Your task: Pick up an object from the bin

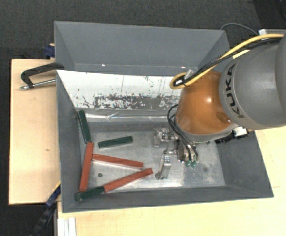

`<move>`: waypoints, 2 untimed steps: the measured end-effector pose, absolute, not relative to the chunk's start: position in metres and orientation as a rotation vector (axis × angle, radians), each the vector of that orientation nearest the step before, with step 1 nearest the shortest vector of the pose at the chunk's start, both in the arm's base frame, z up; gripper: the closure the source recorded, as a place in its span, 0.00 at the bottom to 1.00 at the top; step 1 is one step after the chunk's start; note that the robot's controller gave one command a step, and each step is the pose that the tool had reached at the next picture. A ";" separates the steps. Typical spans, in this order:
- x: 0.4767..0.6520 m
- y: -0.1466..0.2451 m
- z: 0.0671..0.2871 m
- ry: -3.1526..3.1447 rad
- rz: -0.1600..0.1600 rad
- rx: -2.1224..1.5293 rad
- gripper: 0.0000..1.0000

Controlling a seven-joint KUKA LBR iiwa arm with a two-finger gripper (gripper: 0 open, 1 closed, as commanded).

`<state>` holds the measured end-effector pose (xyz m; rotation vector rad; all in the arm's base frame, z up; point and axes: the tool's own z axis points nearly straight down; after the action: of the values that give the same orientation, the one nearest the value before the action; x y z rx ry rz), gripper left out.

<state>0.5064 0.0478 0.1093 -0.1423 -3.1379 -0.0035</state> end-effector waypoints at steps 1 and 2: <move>0.520 0.095 0.098 -3.146 -0.001 -0.069 0.00; 0.512 0.115 0.100 -3.138 -0.003 -0.153 1.00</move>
Offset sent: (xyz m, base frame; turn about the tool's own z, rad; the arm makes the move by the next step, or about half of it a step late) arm -0.0026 0.0324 -0.0080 0.0613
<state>0.5124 0.1145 0.0995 -0.1526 -3.1380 -0.0026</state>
